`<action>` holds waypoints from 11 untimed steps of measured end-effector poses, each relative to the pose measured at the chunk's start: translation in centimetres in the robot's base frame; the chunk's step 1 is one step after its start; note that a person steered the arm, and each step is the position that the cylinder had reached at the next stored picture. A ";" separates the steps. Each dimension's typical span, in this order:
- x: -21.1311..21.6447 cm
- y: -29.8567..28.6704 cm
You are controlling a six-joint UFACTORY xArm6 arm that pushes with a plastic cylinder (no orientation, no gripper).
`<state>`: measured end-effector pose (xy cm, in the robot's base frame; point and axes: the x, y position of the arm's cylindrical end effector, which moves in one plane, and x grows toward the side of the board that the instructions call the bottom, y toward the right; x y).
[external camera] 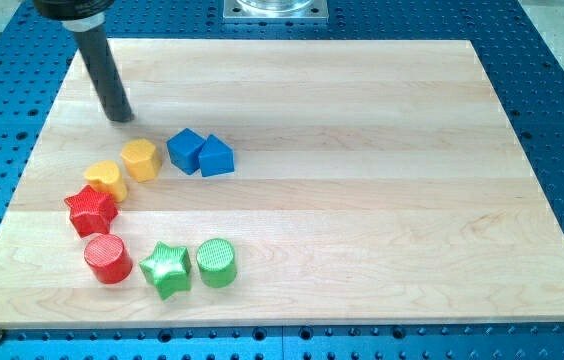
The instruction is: Separate the blue blocks from each other
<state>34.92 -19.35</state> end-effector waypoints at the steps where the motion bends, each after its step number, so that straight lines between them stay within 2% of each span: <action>1: 0.0 8.6; 2: -1.8 15.9; 3: -1.4 21.2; 5: 10.4 13.9; 6: 10.4 12.4; 7: 12.6 9.4; 8: 12.3 8.9; 9: 8.0 6.7; 10: 1.2 5.5; 11: -3.9 4.5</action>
